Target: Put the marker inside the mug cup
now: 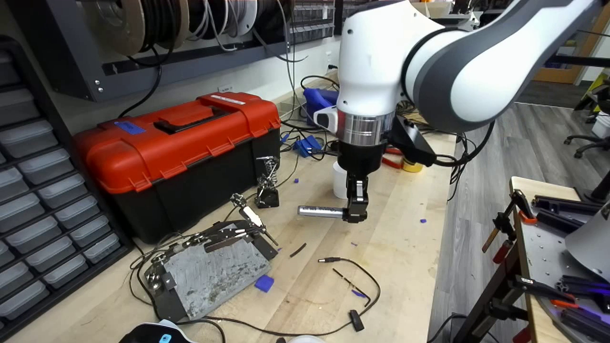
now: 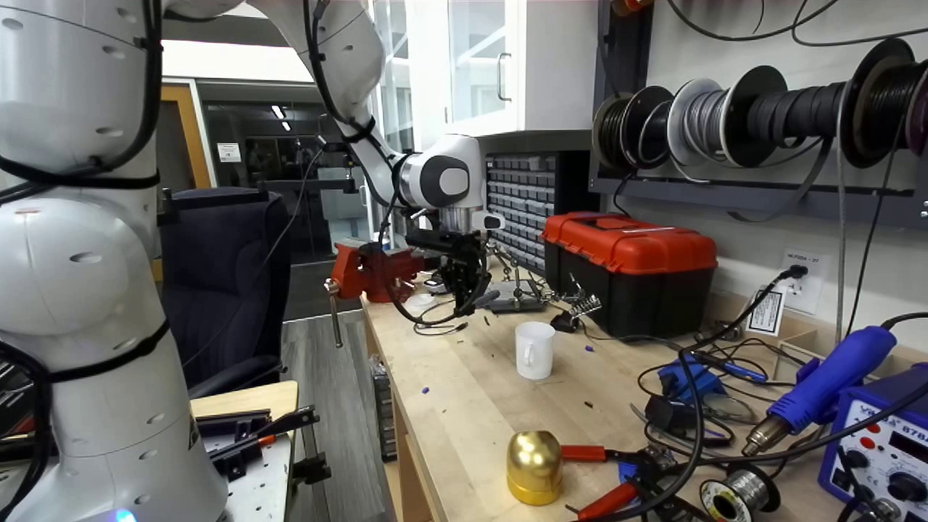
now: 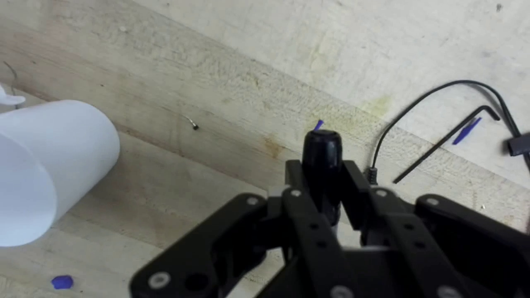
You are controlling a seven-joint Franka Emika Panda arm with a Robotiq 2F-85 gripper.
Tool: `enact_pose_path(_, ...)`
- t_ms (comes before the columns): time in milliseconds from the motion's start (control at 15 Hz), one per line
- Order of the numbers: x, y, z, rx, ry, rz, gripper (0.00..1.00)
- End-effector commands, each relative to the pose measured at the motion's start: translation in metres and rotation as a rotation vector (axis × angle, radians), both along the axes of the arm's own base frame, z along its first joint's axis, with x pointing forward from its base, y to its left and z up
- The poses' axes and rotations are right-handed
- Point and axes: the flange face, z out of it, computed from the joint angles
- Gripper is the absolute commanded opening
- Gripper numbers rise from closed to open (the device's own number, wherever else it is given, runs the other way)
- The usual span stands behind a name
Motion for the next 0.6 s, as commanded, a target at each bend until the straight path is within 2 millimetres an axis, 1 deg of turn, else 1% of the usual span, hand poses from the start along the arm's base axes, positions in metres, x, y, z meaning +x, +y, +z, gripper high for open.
enact_pose_path(0,0.006,-0.025,0.039,0.020,0.045,0.002,0.06)
enact_pose_path(333,0.023,-0.073,0.090,-0.012,0.066,-0.051,0.06)
enact_pose_path(533,0.030,-0.093,0.112,-0.031,0.136,-0.064,0.06)
